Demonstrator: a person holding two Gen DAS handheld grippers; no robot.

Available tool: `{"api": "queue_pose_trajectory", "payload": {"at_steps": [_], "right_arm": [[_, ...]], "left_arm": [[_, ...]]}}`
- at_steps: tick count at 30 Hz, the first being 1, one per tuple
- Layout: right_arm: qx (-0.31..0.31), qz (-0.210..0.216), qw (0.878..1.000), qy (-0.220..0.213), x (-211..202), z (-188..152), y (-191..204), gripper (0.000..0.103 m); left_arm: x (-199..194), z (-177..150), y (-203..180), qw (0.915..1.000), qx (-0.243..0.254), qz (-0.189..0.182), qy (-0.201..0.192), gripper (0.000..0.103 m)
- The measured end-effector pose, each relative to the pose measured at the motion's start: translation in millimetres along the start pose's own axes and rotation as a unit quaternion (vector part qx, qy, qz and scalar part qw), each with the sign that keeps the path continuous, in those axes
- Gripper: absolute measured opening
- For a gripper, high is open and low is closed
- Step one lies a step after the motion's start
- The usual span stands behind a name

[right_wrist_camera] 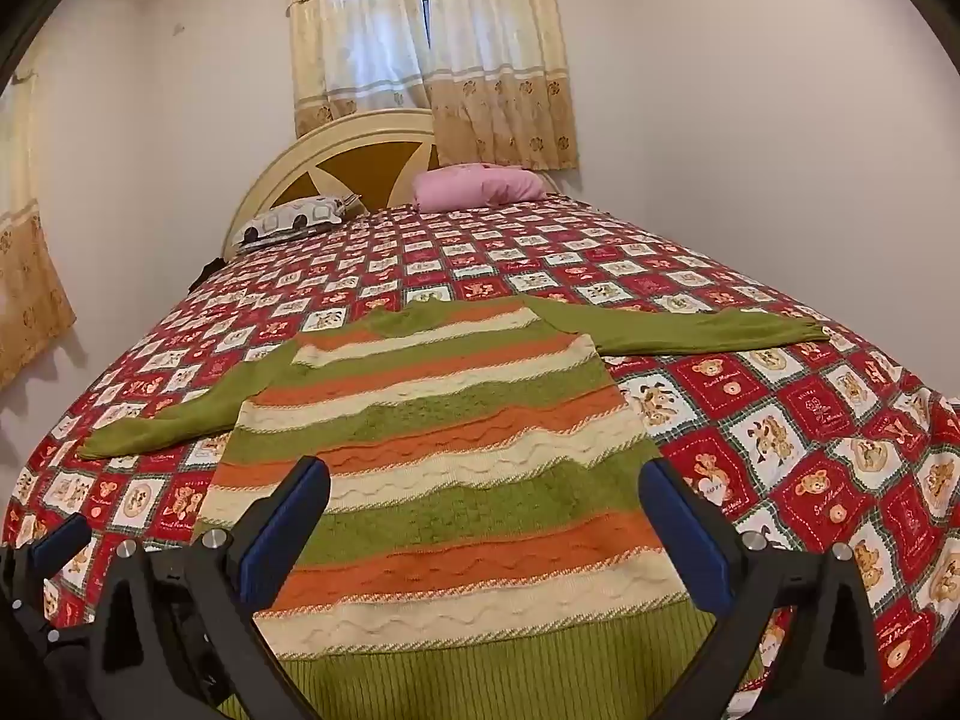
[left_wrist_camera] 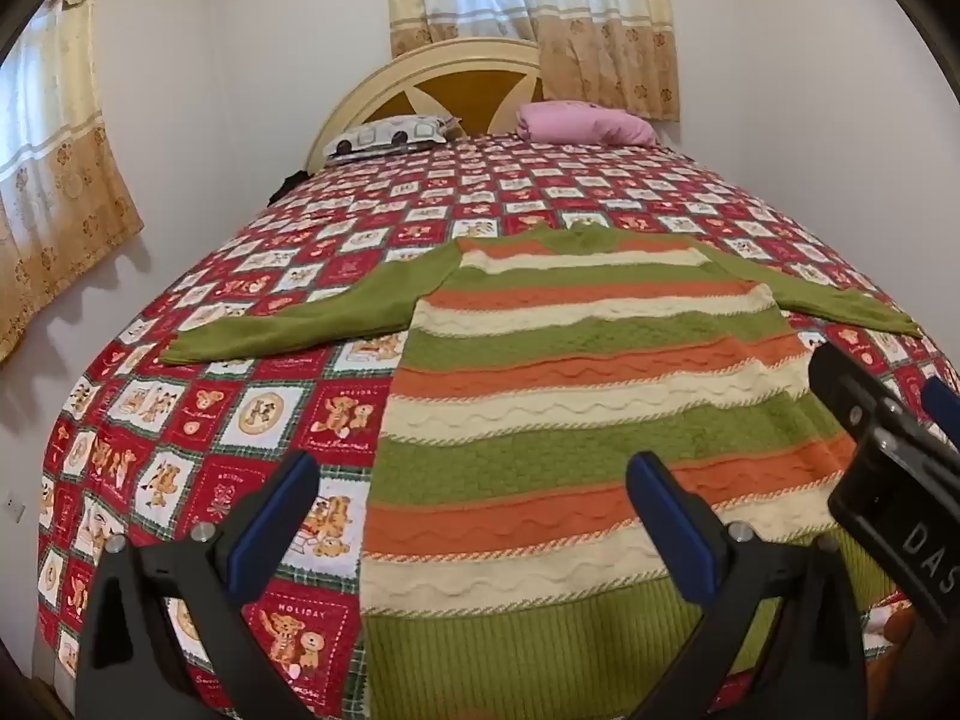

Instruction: Fold small clothes

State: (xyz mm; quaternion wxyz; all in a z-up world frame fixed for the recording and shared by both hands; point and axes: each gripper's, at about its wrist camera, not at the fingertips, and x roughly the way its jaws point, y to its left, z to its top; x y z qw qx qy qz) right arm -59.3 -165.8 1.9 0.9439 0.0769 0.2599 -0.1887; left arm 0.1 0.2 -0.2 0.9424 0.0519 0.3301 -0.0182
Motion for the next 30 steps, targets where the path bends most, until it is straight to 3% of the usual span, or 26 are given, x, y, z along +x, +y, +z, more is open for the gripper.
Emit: {"api": "queue_pose_trajectory", "payload": {"at_steps": [5, 16, 30], "right_arm": [[0.002, -0.003, 1.0, 0.001, 0.5, 0.8, -0.9, 0.102], [0.003, -0.004, 1.0, 0.004, 2.6, -3.4, 0.1, 0.102], [0.006, -0.004, 1.0, 0.014, 5.7, -5.4, -2.3, 0.102]], "left_arm": [[7.8, -1.4, 4.8, 0.9997, -0.004, -0.011, 0.02, 0.103], [0.9, -2.4, -0.7, 0.9999, 0.005, -0.012, 0.002, 0.103], [2.9, -3.5, -2.4, 0.9998, -0.004, -0.019, 0.008, 0.103]]}}
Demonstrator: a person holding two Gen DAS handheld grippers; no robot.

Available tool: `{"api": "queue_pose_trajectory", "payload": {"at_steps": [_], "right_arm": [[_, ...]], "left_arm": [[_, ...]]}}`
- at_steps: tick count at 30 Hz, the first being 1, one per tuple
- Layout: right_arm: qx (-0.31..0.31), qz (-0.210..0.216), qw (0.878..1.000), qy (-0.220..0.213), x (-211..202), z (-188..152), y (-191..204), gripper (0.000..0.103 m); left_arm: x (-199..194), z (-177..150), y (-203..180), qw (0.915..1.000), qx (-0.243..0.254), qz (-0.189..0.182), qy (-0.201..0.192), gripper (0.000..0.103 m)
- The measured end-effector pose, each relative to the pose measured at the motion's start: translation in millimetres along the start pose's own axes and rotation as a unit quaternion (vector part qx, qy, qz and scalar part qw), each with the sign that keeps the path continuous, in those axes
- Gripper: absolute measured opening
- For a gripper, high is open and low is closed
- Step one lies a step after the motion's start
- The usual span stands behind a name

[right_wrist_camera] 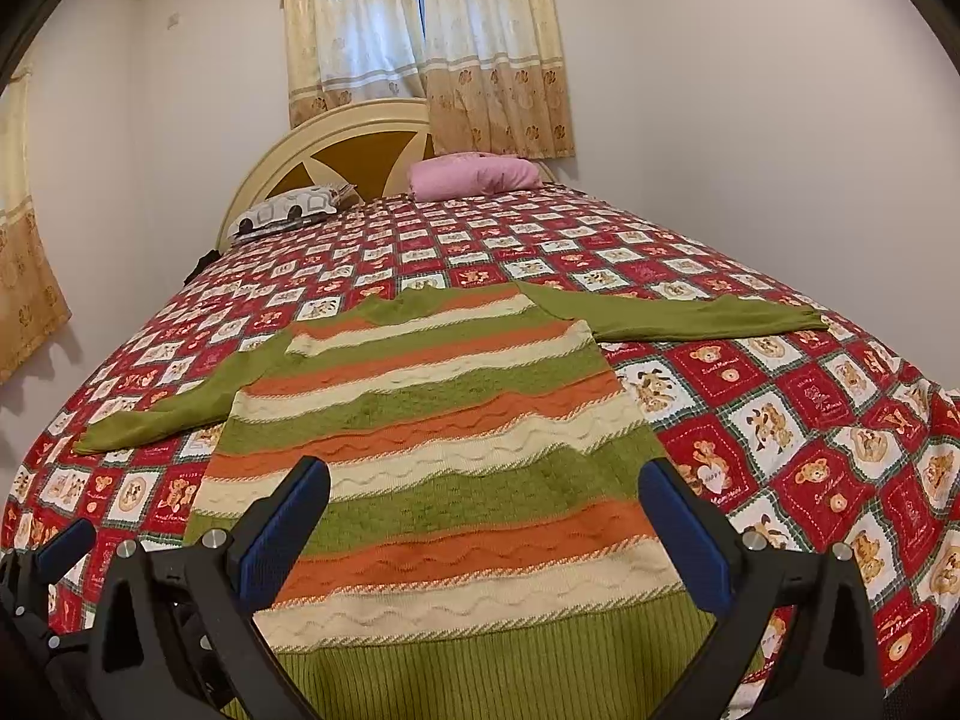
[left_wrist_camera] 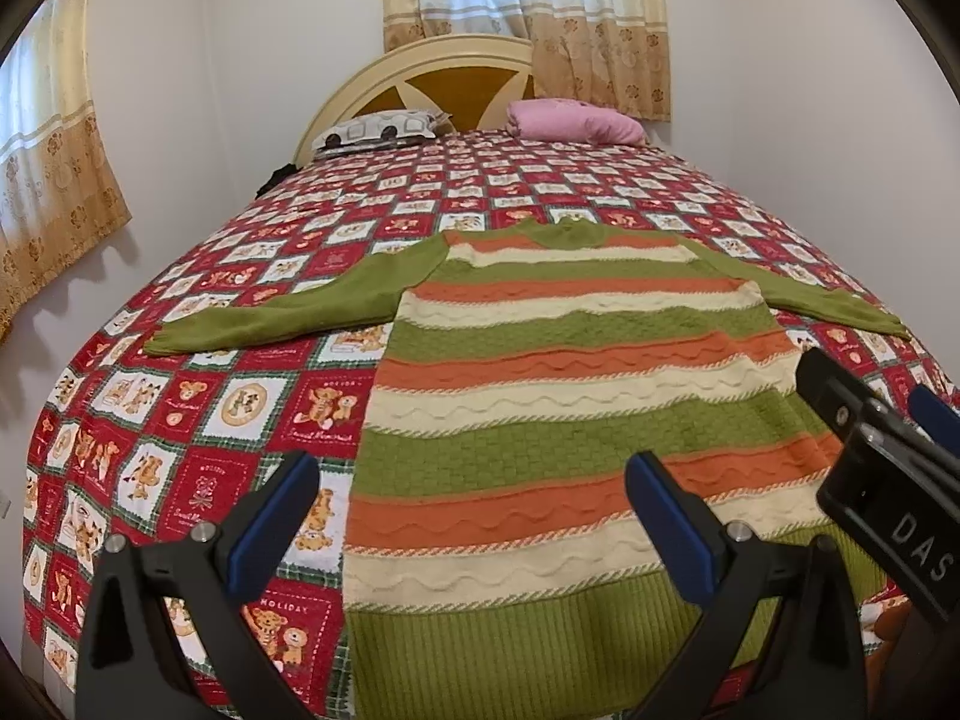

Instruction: Fold small clothes

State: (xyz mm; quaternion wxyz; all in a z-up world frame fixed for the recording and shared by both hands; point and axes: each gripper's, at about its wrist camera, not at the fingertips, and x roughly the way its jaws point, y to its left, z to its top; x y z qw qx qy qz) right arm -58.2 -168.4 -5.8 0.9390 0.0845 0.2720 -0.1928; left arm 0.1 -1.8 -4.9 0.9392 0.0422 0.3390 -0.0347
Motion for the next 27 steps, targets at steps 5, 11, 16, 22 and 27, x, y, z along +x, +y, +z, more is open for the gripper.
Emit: {"api": "queue_pose_trajectory", "payload": {"at_steps": [5, 11, 16, 22, 27], "right_arm": [[0.0, 0.0, 1.0, 0.001, 0.1, 1.2, -0.6, 0.102], [0.001, 0.001, 1.0, 0.002, 0.5, 1.1, -1.3, 0.102], [0.001, 0.001, 1.0, 0.003, 0.6, -0.1, -0.9, 0.102], [0.0, 0.001, 1.0, 0.003, 1.0, 0.2, -1.0, 0.102], [-0.001, 0.002, 1.0, 0.002, 0.8, 0.6, -0.7, 0.102]], "left_arm": [[0.5, 0.1, -0.6, 1.0, -0.002, -0.002, 0.001, 0.103], [0.6, 0.1, -1.2, 1.0, -0.001, -0.002, 0.0, 0.103], [0.4, 0.5, -1.4, 1.0, -0.005, -0.005, 0.001, 0.103], [0.3, 0.8, -1.6, 1.0, -0.006, -0.006, 0.001, 0.103], [-0.1, 0.6, -2.2, 1.0, -0.006, -0.006, 0.001, 0.103]]}}
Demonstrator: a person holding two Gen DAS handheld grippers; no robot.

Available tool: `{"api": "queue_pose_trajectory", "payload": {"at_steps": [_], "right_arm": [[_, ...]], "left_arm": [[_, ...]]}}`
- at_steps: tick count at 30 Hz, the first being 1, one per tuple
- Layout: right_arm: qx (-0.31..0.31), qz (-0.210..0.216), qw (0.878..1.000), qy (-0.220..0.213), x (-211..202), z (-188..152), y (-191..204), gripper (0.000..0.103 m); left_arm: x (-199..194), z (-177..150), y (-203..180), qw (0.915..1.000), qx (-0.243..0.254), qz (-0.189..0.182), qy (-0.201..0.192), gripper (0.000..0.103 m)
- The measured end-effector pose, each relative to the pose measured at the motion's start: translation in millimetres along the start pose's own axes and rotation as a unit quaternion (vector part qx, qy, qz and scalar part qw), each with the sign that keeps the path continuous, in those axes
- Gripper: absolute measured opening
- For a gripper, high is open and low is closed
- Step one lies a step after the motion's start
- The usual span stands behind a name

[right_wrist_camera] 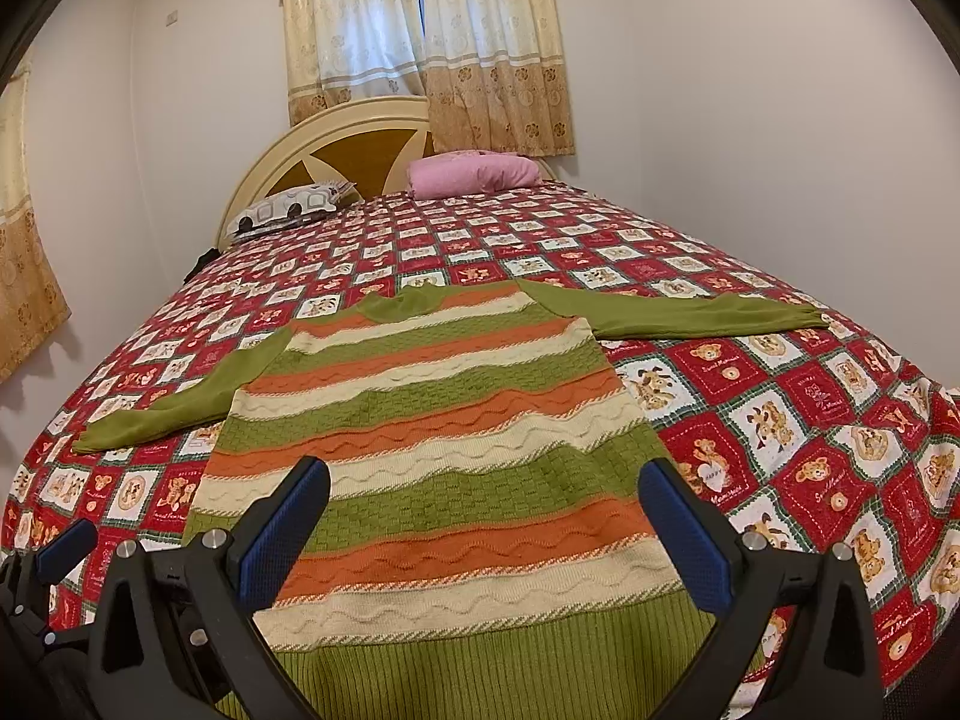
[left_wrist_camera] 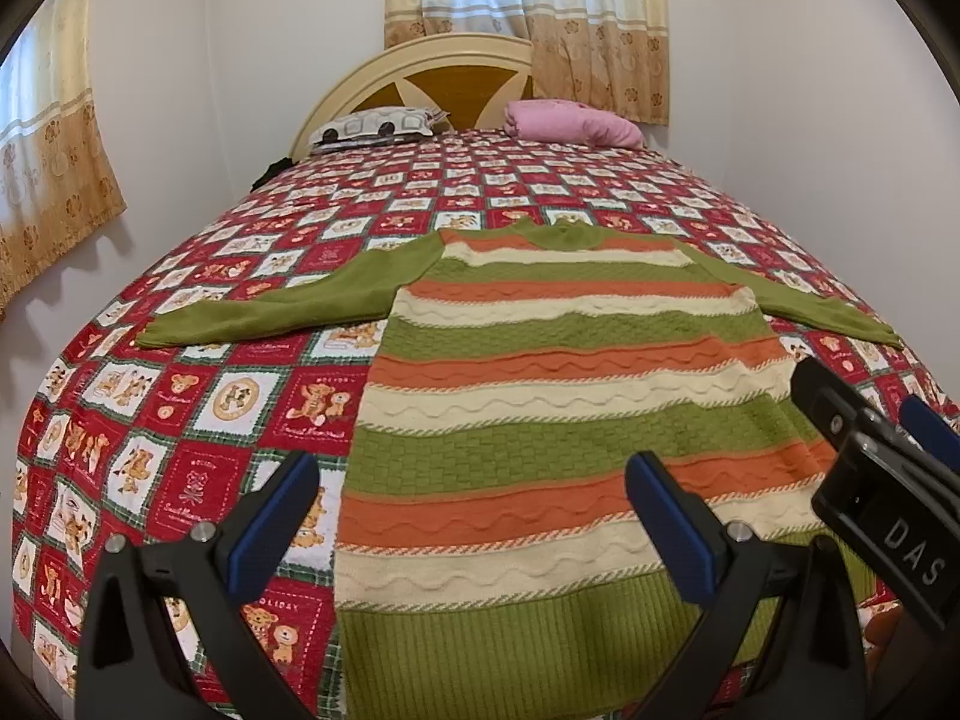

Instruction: Fold small clothes

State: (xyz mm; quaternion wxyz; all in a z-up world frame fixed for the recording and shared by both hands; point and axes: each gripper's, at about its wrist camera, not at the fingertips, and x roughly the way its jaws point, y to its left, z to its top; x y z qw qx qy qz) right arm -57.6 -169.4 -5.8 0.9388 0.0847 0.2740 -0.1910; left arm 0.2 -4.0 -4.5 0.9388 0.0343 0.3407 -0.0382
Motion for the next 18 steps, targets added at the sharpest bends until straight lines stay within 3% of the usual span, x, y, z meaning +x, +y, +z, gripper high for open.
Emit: {"api": "queue_pose_trajectory", "payload": {"at_steps": [18], "right_arm": [[-0.004, 0.006, 1.0, 0.009, 5.2, -2.1, 2.2, 0.102]], "left_arm": [[2.8, -3.1, -1.3, 1.0, -0.004, -0.005, 0.005, 0.103]]}}
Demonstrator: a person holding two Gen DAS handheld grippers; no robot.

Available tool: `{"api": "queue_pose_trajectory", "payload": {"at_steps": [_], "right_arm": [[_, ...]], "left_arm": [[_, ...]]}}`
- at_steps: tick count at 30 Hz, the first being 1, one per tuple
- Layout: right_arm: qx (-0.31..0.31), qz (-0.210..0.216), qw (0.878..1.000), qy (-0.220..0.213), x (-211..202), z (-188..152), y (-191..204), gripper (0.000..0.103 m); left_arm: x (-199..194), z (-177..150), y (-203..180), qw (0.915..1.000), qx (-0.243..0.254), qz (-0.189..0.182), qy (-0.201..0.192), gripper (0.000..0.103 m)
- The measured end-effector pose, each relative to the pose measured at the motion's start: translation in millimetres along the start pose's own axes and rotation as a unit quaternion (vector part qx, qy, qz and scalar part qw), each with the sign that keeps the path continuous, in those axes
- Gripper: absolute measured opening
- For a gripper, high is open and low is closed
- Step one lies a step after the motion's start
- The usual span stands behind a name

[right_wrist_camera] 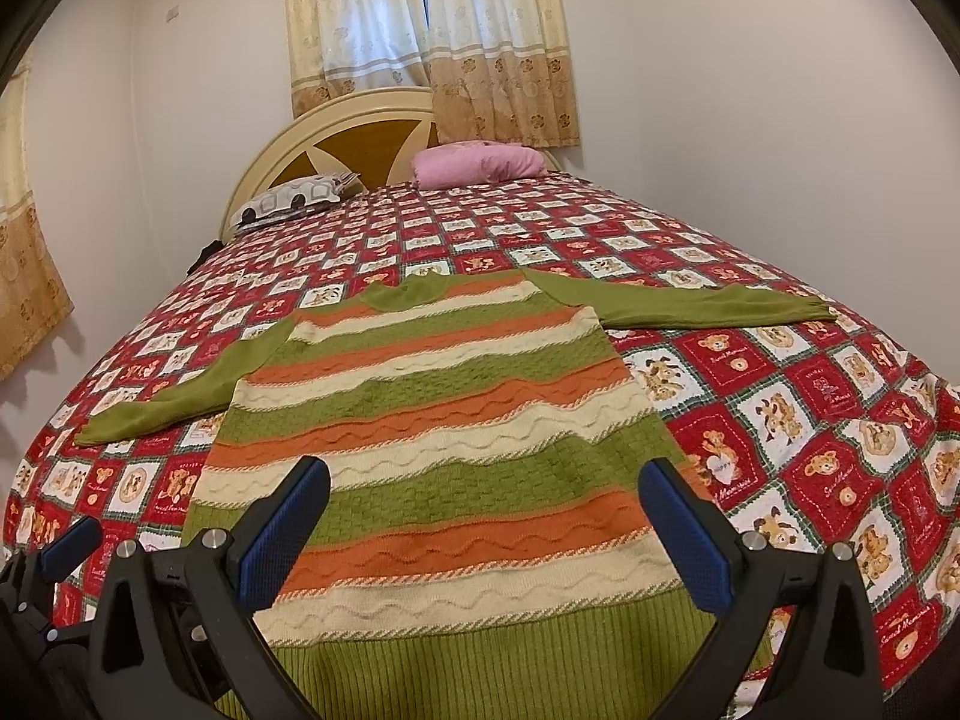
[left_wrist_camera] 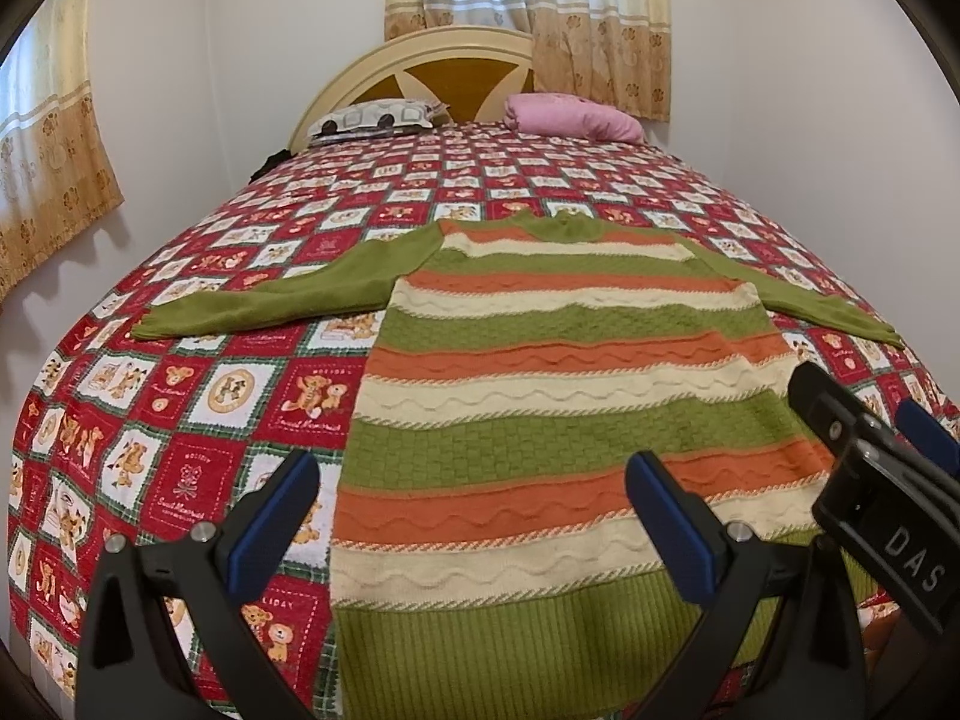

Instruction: Fold small clothes

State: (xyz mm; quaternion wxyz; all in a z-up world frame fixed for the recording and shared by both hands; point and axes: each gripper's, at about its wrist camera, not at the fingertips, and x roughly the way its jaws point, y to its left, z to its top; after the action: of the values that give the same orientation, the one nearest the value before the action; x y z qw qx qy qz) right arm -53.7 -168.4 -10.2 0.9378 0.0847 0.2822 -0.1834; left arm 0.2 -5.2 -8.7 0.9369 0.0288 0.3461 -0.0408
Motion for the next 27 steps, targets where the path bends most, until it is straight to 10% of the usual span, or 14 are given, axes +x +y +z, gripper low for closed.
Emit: {"api": "queue_pose_trajectory", "payload": {"at_steps": [27], "right_arm": [[0.013, 0.028, 0.999, 0.029, 117, 89, -22, 0.078]], "left_arm": [[120, 87, 14, 0.9998, -0.004, 0.015, 0.015, 0.103]]}}
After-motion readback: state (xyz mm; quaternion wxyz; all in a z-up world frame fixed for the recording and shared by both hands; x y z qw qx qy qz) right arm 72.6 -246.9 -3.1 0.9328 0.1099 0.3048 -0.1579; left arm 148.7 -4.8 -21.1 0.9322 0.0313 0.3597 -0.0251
